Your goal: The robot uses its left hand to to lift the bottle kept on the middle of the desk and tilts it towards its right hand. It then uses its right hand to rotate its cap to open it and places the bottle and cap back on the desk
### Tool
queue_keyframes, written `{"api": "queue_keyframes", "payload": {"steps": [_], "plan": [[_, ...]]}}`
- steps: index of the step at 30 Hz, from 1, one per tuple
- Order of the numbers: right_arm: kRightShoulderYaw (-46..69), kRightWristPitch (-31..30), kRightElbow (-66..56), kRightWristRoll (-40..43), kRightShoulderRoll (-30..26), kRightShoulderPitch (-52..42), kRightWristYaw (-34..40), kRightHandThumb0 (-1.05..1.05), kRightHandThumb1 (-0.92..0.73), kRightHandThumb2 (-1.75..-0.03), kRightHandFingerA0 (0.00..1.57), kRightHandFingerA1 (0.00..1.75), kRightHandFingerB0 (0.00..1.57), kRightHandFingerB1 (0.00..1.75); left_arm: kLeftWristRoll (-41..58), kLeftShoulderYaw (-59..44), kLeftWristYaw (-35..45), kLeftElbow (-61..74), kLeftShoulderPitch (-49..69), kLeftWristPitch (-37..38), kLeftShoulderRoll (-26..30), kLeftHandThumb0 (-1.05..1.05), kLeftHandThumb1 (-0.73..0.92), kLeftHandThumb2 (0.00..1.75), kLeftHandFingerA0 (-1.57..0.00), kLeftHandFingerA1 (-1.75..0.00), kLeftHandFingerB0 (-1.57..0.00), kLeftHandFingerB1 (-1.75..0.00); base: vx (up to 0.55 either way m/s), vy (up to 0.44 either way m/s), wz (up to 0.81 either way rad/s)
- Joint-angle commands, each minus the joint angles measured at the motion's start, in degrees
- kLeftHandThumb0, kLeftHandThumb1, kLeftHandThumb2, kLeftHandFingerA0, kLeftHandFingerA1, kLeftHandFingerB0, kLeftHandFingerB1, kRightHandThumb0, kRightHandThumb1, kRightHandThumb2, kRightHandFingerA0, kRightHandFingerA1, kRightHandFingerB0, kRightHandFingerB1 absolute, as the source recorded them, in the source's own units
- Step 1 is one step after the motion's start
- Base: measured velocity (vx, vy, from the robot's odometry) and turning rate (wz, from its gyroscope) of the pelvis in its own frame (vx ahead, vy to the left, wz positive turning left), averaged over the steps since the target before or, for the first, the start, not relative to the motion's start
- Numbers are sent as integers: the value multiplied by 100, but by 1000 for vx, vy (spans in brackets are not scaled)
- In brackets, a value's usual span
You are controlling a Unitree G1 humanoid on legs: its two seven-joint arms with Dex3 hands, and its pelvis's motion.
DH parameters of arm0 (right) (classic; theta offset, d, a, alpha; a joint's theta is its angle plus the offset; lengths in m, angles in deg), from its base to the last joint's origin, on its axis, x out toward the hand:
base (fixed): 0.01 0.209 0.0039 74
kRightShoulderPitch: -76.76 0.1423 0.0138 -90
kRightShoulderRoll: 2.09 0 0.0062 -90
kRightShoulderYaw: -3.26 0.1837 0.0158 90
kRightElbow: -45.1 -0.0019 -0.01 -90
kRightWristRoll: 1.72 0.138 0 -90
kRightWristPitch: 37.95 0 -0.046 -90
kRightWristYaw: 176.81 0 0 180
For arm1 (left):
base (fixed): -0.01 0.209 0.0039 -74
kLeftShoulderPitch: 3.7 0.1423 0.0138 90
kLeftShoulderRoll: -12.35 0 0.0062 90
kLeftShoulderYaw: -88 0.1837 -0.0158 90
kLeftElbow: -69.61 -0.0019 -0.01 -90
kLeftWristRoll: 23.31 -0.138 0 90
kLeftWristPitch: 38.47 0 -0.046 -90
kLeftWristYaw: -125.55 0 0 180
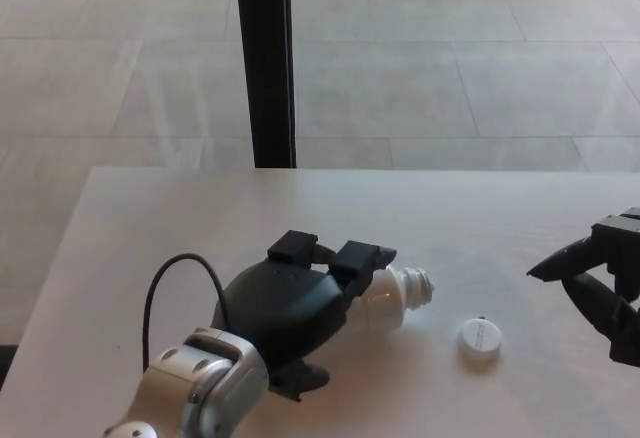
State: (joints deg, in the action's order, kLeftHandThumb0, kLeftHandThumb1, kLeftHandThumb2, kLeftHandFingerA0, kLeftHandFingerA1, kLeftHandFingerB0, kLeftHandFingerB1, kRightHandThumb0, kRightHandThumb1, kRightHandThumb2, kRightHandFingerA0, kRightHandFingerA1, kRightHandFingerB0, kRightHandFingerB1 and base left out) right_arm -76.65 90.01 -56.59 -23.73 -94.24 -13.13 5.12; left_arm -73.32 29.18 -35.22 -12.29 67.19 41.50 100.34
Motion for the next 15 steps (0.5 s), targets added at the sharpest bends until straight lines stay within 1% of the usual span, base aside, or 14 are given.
{"api": "queue_keyframes", "payload": {"steps": [1,2,3,4,5,6,7,9,10,11,12,13,14,15], "plan": [[751,-497,-173,1131,144,-403,214,-28,-53,-100,121,131,83,82,-2490,674,3069,-159,-451,-1449,356,-1,53,54,-87,-103,-64,-56,0,0,0],[764,-457,-129,1154,130,-416,202,-26,-69,-74,97,159,88,75,-2346,601,2805,-117,-341,-1534,323,0,57,56,-86,-106,-65,-58,0,0,0],[771,-438,-110,1182,121,-422,187,-26,-69,-74,97,159,88,75,-2286,575,2678,-98,-293,-1548,320,0,57,56,-86,-106,-65,-58,0,0,0],[794,-468,-141,1163,151,-457,201,-27,-69,-72,95,161,89,74,-2255,560,2514,-116,-255,-1502,366,-12,62,58,-90,-108,-80,-76,0,0,0],[799,-460,-135,1164,158,-468,197,-27,-69,-72,95,161,89,74,-2268,570,2528,-118,-252,-1510,361,-12,62,58,-90,-108,-80,-76,0,0,0],[809,-424,-117,1207,158,-476,179,-27,-69,-74,95,160,88,74,-2223,540,2251,-103,-179,-1467,367,-17,61,56,-98,-101,-60,-63,0,0,0],[826,-436,-131,1178,181,-499,192,-28,-69,-73,94,162,89,74,-2171,475,1893,-83,-90,-1395,411,-31,40,85,-103,-100,-43,-62,0,0,0],[847,-477,-171,1173,203,-527,179,-30,-70,-72,95,162,89,73,-2290,422,1901,-23,-93,-1463,421,-45,41,83,-75,-78,-42,-59,0,0,0],[856,-478,-185,1209,223,-561,162,-31,-71,-72,95,162,88,72,-2365,407,1868,39,-93,-1398,502,-47,59,57,-69,-65,-50,-51,0,0,0],[875,-444,-186,1255,221,-583,148,-31,-72,-71,94,162,87,70,-2324,355,1756,65,-76,-1392,513,-49,43,86,-61,-71,-41,-59,0,0,0],[894,-342,-147,1254,210,-563,166,-30,-74,-68,95,160,85,68,-2314,321,1693,88,-73,-1361,552,-49,59,57,-59,-62,-52,-53,0,0,0],[907,-296,-132,1254,210,-563,171,-30,-74,-68,95,160,85,68,-2323,314,1680,93,-74,-1349,563,-49,59,57,-59,-62,-52,-53,0,0,0],[938,-280,-138,1263,211,-580,177,-32,-74,-68,90,159,77,64,-2360,301,1555,107,-57,-1304,604,-61,46,86,-58,-72,-50,-62,0,0,0],[991,-256,-141,1271,209,-575,200,-33,-74,-68,87,154,72,62,-2415,259,1331,142,-16,-1239,682,-62,47,87,-57,-72,-50,-62,0,0,0]]}}
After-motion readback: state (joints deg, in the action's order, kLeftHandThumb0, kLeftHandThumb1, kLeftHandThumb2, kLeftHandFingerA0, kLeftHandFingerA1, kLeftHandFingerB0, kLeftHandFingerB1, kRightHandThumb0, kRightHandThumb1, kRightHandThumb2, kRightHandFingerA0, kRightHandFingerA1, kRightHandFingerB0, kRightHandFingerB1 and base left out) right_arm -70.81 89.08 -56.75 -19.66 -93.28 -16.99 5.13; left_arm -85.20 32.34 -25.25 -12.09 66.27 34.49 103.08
